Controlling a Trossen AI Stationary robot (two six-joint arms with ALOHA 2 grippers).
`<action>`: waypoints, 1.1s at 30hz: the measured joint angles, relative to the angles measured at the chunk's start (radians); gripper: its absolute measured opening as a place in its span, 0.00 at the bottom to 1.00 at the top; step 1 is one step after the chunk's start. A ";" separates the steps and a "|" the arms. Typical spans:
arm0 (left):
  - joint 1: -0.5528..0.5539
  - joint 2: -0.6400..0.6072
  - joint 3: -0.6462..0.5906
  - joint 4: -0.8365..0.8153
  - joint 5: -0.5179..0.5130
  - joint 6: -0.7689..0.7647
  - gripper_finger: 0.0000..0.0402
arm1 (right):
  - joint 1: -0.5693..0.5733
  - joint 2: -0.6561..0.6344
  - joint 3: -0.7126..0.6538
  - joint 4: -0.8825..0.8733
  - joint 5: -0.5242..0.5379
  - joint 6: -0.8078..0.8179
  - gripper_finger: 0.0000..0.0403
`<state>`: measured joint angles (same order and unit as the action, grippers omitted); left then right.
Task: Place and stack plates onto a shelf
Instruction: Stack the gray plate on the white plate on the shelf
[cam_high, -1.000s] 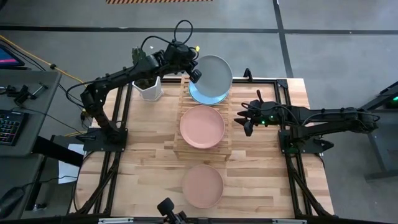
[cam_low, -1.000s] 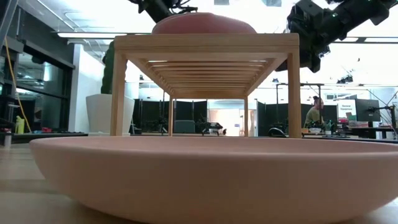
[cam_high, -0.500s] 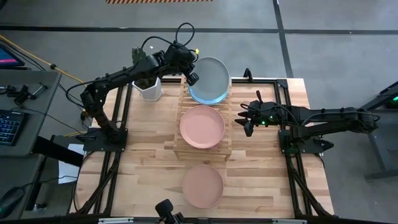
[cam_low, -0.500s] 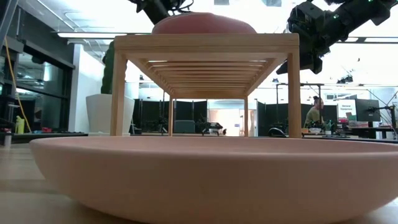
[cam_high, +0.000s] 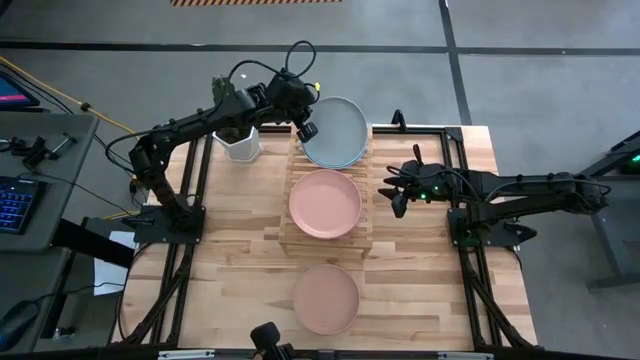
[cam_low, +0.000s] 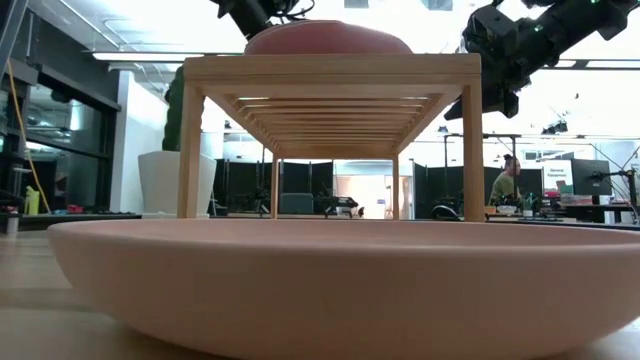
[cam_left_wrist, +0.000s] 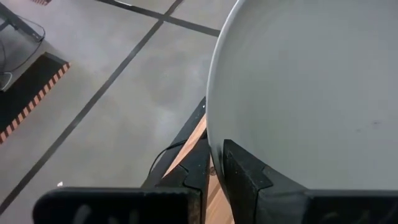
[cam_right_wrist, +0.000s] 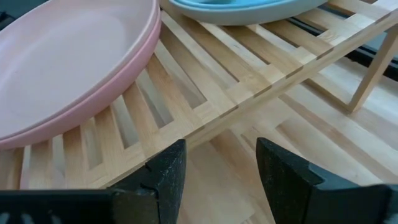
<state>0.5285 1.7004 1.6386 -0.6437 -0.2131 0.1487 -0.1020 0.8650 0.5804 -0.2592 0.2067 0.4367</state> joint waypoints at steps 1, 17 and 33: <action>0.000 0.000 0.000 0.000 0.000 0.009 0.09 | 0.000 0.000 0.000 0.000 0.001 0.000 0.44; 0.008 -0.047 -0.002 0.006 -0.015 0.055 0.39 | 0.000 0.000 0.000 0.000 0.001 0.015 0.44; -0.028 -0.412 -0.514 0.330 0.213 -0.050 0.28 | 0.000 0.000 0.000 0.001 0.001 0.060 0.44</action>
<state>0.5002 1.2889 1.1244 -0.3133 0.0004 0.0983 -0.1020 0.8650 0.5804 -0.2584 0.2073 0.4972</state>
